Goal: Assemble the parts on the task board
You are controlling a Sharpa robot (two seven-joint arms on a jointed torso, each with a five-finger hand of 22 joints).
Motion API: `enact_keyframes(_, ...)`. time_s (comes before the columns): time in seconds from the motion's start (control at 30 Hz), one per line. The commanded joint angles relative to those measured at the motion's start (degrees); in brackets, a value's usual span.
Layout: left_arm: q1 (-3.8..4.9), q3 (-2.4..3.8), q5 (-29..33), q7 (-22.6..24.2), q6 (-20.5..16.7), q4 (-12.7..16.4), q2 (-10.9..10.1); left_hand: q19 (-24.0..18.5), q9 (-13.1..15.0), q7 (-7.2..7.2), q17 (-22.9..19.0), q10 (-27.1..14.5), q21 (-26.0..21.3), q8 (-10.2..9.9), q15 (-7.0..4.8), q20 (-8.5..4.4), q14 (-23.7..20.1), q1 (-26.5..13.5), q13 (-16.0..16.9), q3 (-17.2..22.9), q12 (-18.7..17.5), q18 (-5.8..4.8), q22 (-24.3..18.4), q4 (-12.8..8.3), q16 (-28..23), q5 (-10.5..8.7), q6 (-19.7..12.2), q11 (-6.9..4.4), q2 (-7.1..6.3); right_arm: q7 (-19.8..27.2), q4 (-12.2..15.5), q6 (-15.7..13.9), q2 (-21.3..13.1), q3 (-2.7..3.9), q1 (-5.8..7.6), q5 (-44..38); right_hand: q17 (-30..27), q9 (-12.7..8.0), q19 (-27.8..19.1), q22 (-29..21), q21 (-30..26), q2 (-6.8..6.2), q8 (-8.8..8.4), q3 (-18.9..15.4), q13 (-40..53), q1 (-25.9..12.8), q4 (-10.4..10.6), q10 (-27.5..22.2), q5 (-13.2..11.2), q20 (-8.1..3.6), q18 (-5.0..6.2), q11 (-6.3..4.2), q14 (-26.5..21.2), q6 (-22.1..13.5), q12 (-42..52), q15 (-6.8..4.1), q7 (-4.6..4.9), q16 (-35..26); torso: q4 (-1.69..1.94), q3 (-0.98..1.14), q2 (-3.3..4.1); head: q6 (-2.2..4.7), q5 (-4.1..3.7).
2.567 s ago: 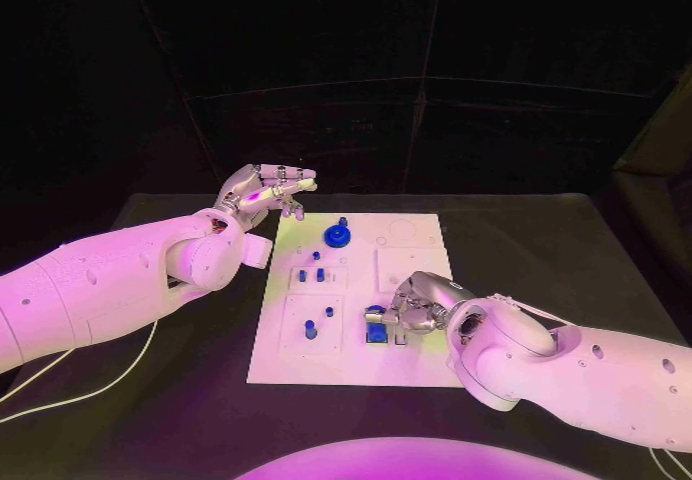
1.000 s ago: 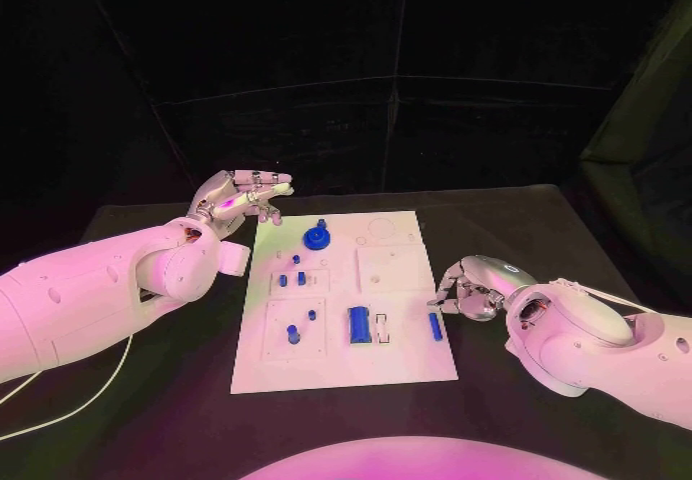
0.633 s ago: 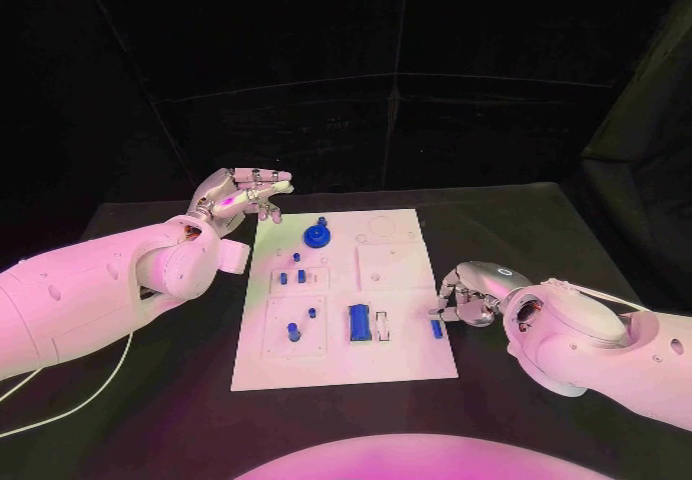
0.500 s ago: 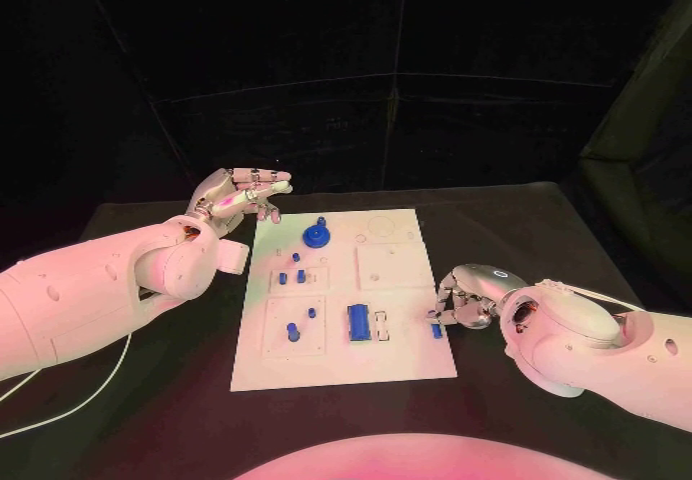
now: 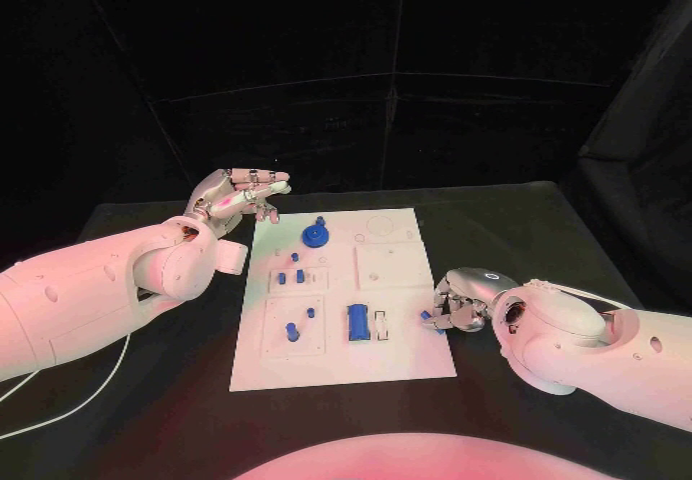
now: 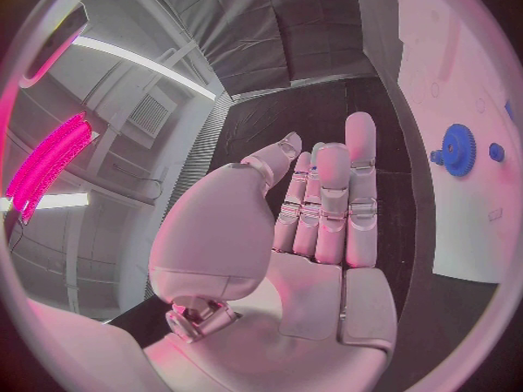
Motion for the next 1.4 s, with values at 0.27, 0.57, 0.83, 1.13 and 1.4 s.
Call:
enact_keyframes(0.27, 0.05, 0.04, 0.18, 0.38, 0.59, 0.01, -0.02, -0.12, 0.02, 0.04, -0.06, -0.23, -0.27, 0.2, 0.07, -0.02, -0.29, -0.08, 0.1, -0.34, 0.33, 0.79, -0.07, 0.05, -0.21, 0.0, -0.19, -0.01, 0.56, -2.55, -0.72, 5.86, 1.65, -0.2, -0.45, -2.63, -0.17, -0.31, -0.29, 6.29, -0.43, -0.09, -0.89, 0.09, -0.2, 4.13, -1.7, -0.72, 0.31, 0.16, 0.21, -0.08, 2.32, 0.87, -0.8, 0.35, -0.04, -0.45, 0.01, -0.05, 0.04, -0.02, 0.22)
enact_keyframes(0.57, 0.02, 0.04, 0.18, 0.37, 0.58, 0.03, -0.06, -0.12, 0.02, 0.04, -0.06, -0.23, -0.27, 0.2, 0.07, -0.02, -0.29, -0.08, 0.1, -0.34, 0.33, 0.79, -0.07, 0.05, -0.21, 0.0, -0.19, -0.01, 0.56, -3.79, -0.52, 6.46, 2.25, -0.2, -0.57, -4.69, -0.06, -0.58, -0.26, 6.35, -0.46, 1.85, -1.78, 2.39, -0.67, 9.96, -4.47, -0.98, 1.33, -0.12, 0.21, -0.43, 2.35, 1.67, -1.74, 0.03, -0.27, -0.53, 0.0, -0.08, -0.02, -0.07, 0.24)
enact_keyframes(0.83, -0.02, 0.03, 0.18, 0.27, 0.53, 0.06, -0.03, -0.08, 0.04, 0.01, -0.17, -0.25, -0.34, 0.27, 0.05, -0.02, -0.32, -0.02, 0.11, -0.44, 0.46, 0.8, -0.12, 0.02, -0.17, 0.0, -0.16, -0.04, 0.61, -5.67, 1.3, 3.3, 1.56, -0.17, -0.57, -4.64, 0.52, -0.98, 0.18, 6.88, -0.11, 4.08, -2.82, 7.11, -0.89, 13.25, -5.44, -0.79, 0.68, -0.42, 0.06, -0.72, 2.48, 2.74, -2.24, -0.2, -0.63, -0.28, 0.2, -0.13, -0.09, -0.05, 0.34)
enact_keyframes(1.13, -0.05, 0.03, 0.18, 0.25, 0.48, 0.03, 0.02, -0.08, 0.04, 0.01, -0.17, -0.25, -0.34, 0.27, 0.05, -0.02, -0.32, -0.02, 0.11, -0.44, 0.46, 0.8, -0.12, 0.02, -0.17, 0.0, -0.16, -0.04, 0.61, -2.59, 3.95, -8.54, 0.56, -0.09, -0.5, 9.15, 1.56, -1.48, 0.78, 7.63, 0.42, 3.37, -4.45, 11.31, -0.08, 10.29, -2.44, 0.44, 1.88, -0.39, -0.14, -0.64, 2.72, 2.93, -1.23, -0.17, -0.53, 0.32, 0.0, -0.09, -0.05, -0.08, 1.1)
enact_keyframes(1.4, -0.05, 0.02, 0.18, 0.25, 0.44, 0.09, 0.04, -0.08, 0.04, 0.01, -0.17, -0.25, -0.34, 0.27, 0.05, -0.02, -0.32, -0.02, 0.11, -0.44, 0.46, 0.8, -0.12, 0.02, -0.17, 0.0, -0.16, -0.04, 0.61, -1.24, 3.68, -10.36, 2.05, -0.07, -0.46, 17.13, 1.99, -1.51, 0.91, 7.82, 0.52, 0.07, -5.23, 11.64, 0.67, 4.1, 0.45, 1.18, 5.8, -0.2, -0.17, -0.39, 2.8, 3.87, -0.47, 0.08, -0.34, 0.54, -0.04, -0.14, 0.05, -0.18, 1.28)
